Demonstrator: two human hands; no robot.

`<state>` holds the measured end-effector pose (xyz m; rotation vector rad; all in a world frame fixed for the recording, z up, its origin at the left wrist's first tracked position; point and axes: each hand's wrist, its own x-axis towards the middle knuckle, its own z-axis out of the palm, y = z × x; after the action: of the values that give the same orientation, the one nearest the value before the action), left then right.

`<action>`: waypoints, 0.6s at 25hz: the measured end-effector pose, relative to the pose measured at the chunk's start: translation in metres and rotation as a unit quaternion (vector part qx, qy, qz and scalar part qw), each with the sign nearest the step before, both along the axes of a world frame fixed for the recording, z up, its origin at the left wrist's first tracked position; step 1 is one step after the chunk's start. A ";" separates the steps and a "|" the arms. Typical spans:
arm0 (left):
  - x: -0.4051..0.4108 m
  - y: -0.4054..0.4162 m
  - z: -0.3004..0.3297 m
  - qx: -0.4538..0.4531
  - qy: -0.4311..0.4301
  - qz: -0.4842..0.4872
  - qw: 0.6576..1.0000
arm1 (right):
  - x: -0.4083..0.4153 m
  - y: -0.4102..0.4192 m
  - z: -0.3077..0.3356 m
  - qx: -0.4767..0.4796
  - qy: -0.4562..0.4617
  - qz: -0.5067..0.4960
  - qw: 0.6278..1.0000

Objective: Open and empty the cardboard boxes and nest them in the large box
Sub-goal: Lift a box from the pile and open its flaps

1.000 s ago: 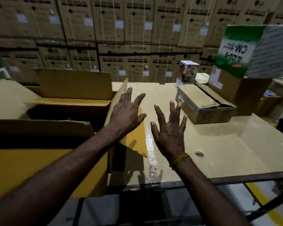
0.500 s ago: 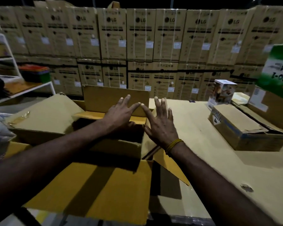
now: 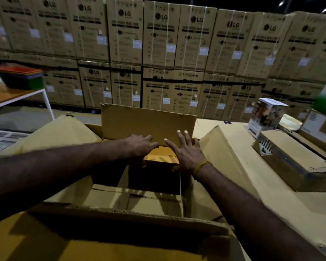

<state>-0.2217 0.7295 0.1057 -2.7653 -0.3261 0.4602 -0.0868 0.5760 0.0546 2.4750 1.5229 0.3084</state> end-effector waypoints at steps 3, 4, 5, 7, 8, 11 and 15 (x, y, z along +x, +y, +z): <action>0.009 0.037 -0.019 -0.005 0.050 -0.002 0.999 | 0.016 0.024 -0.005 -0.035 -0.003 -0.011 0.999; 0.011 0.047 -0.024 -0.008 0.050 -0.006 0.999 | 0.022 0.027 -0.002 -0.032 -0.004 -0.009 0.999; 0.014 0.057 -0.028 -0.011 0.040 -0.013 0.999 | 0.028 0.029 0.004 -0.027 -0.007 -0.001 1.000; 0.020 0.075 -0.030 -0.023 0.009 -0.027 0.999 | 0.040 0.031 0.015 -0.017 -0.024 0.029 0.999; 0.024 0.081 -0.030 -0.032 -0.004 -0.030 0.999 | 0.045 0.032 0.020 -0.007 -0.035 0.041 0.998; 0.039 0.098 -0.022 -0.041 -0.066 -0.022 0.997 | 0.056 0.045 0.029 0.024 -0.072 0.049 0.996; 0.058 0.126 -0.023 0.054 -0.190 -0.045 0.979 | 0.071 0.081 0.034 0.031 -0.114 0.000 0.993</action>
<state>-0.1637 0.8553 0.0829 -2.7343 -0.2994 -0.1099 -0.0155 0.6573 0.0884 2.3875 1.4390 0.6248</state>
